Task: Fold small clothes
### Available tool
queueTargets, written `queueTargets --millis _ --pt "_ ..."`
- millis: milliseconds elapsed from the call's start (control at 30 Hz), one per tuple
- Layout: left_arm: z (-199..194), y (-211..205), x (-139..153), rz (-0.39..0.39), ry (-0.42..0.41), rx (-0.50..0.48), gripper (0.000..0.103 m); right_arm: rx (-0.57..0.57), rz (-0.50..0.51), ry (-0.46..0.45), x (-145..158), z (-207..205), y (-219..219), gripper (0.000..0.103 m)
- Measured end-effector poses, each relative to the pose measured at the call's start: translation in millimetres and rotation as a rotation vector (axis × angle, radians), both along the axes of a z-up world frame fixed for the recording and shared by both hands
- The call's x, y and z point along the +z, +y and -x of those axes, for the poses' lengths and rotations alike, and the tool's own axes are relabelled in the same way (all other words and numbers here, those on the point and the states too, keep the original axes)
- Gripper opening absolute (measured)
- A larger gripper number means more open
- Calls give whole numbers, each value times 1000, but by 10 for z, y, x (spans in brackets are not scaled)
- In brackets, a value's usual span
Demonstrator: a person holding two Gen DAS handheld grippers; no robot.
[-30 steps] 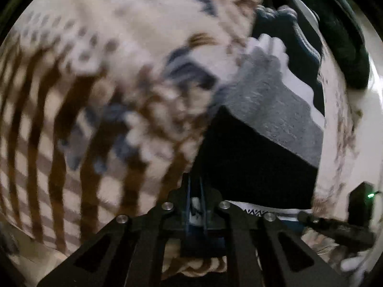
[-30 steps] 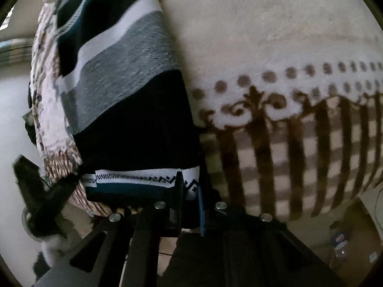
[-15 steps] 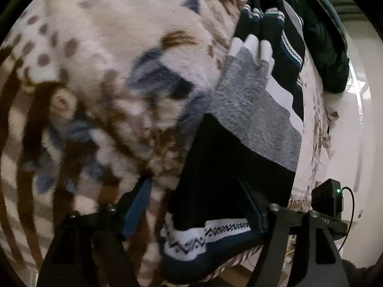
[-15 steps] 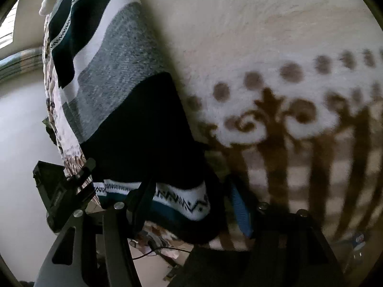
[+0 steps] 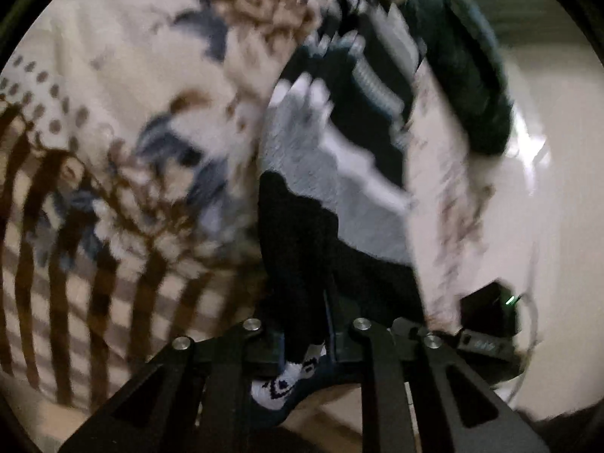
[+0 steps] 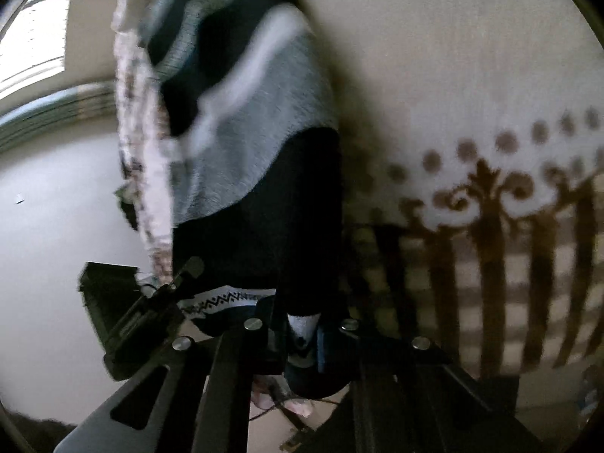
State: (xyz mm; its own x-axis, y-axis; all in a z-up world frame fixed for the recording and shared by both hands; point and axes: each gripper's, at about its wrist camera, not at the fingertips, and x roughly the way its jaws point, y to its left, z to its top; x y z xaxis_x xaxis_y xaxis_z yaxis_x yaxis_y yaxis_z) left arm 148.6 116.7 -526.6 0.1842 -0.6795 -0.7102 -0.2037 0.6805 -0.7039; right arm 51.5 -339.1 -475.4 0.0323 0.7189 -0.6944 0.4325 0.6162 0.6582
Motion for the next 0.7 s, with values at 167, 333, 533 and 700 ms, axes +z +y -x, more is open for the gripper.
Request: queueTargets --millis 167,333,533,700 --pt "-486 53 535 100 -111 68 12 -30 -31 -154 655 -387 -154 10" --pt "-1475 -104 815 179 -238 137 12 -91 -39 -322 1121 -1195 -204 10" --pt "-2837 -357 742 204 -274 144 13 -181 63 -456 1185 -2683 -33 10" --pt "-3948 -505 353 221 -203 145 35 -233 143 -440 810 -3898 -27 11"
